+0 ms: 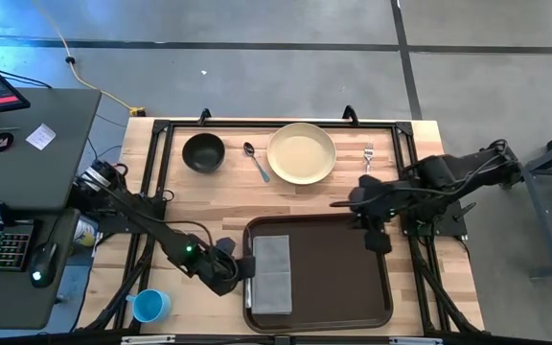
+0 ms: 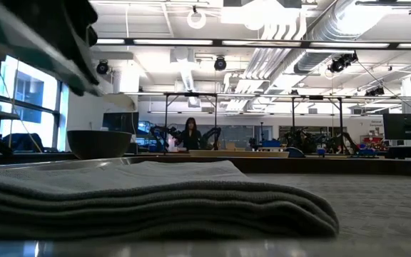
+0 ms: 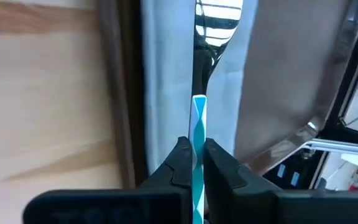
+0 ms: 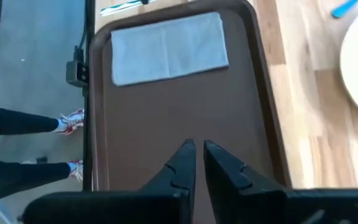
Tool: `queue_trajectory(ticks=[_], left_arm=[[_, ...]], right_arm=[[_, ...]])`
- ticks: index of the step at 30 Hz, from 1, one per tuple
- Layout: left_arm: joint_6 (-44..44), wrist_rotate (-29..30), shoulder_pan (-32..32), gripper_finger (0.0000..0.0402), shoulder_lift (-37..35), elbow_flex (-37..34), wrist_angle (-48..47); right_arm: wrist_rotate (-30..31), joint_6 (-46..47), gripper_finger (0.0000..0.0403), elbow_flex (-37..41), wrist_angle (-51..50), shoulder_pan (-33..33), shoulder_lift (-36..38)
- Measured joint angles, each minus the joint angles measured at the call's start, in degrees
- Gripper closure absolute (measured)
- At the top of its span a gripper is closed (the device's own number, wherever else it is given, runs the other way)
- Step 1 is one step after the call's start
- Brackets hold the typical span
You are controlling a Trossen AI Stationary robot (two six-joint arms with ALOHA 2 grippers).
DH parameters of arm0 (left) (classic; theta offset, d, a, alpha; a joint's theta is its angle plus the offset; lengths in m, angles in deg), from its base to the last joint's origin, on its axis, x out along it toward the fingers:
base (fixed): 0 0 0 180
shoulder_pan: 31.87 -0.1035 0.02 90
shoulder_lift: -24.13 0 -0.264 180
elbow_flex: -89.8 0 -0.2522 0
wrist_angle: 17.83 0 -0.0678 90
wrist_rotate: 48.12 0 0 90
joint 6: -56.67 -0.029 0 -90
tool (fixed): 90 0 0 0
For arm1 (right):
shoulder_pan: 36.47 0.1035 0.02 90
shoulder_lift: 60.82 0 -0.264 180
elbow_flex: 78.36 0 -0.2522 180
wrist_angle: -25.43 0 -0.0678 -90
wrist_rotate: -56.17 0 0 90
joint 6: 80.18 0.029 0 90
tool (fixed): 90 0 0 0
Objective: Set up tray
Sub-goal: Put the white knife on the gray table napkin
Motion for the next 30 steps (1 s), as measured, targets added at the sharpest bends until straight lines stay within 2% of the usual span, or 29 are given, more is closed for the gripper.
queue_trajectory(ticks=[5, 9, 11, 13, 15, 17, 19, 21, 28, 30], left_arm=[[-2.1, -0.5, -2.2, 0.0348, 4.8, 7.6, -2.6], [-2.2, -2.8, -3.9, 0.0349, 8.8, 14.1, -13.8], [-2.2, -5.6, -4.5, 0.0348, 10.8, 15.9, -15.3], [-2.4, -7.6, -5.0, 0.0347, 11.5, 16.1, -18.0], [-2.4, -9.5, -5.2, 0.0345, 12.6, 16.5, -14.9], [-2.9, -9.6, -5.2, 0.0344, 12.8, 16.2, -15.6], [-3.0, -9.4, -5.2, 0.0343, 14.0, 16.7, -10.5], [-3.0, -9.6, -5.1, 0.0343, 14.2, 16.7, -13.1], [-1.8, -11.1, -5.2, 0.0342, 16.7, 17.8, -11.5], [-1.1, -11.1, -5.2, 0.0342, 16.8, 17.5, -13.5]], right_arm=[[6.3, 1.2, 0.0386, 0.0, -3.8, 2.5, 4.3], [9.4, -0.6, 0.0391, 0.0, -4.4, 3.5, 7.4], [9.5, -0.8, 0.0394, 0.0, -4.9, 3.5, 8.7], [9.6, -0.7, 0.0396, 0.0, -5.4, 3.5, 10.1], [9.7, -0.3, 0.0398, 0.0, -5.5, 3.5, 11.2], [10.5, 0.1, 0.04, 0.0, -5.6, 3.5, 12.2], [11.4, 0.1, 0.0402, 0.0, -5.7, 3.7, 12.9], [12.2, 0.1, 0.0402, 0.0, -5.9, 3.9, 13.6], [11.9, -0.8, 0.0402, 1.5, -6.3, 3.9, 15.2], [12.1, -0.8, 0.0402, 2.9, -6.1, 3.9, 15.8]])
